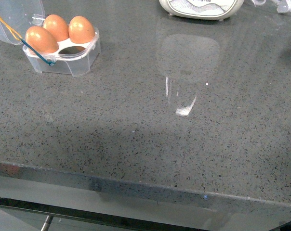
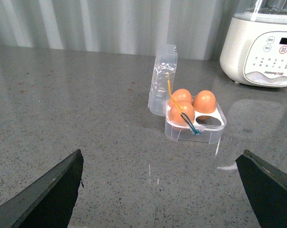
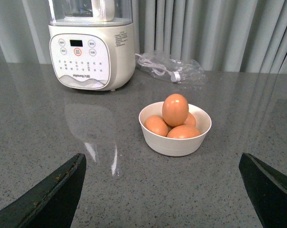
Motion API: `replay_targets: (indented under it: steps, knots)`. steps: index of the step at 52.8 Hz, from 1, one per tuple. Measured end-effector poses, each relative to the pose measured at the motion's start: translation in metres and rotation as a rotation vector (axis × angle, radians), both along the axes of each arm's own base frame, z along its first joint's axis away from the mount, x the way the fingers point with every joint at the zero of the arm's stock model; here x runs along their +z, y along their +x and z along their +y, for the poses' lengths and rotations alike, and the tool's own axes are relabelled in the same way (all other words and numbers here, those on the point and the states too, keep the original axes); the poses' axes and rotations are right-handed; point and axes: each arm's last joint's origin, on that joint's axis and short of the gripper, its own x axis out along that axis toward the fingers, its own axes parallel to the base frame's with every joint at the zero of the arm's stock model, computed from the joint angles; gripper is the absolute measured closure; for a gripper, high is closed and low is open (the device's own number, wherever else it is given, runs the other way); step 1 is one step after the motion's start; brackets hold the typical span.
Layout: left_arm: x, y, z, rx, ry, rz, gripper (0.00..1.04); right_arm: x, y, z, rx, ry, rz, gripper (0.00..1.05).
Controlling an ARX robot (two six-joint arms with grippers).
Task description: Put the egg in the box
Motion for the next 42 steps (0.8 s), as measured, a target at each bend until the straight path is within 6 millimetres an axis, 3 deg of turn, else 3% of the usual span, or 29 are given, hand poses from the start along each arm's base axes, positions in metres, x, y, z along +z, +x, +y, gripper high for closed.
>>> replay_targets:
  steps: [42]
  knots:
    - [0.0000,0.0000,0.0000,0.000,0.000,0.000,0.07,0.0000,0.0000,0.0000,0.000,0.000,0.000,0.07]
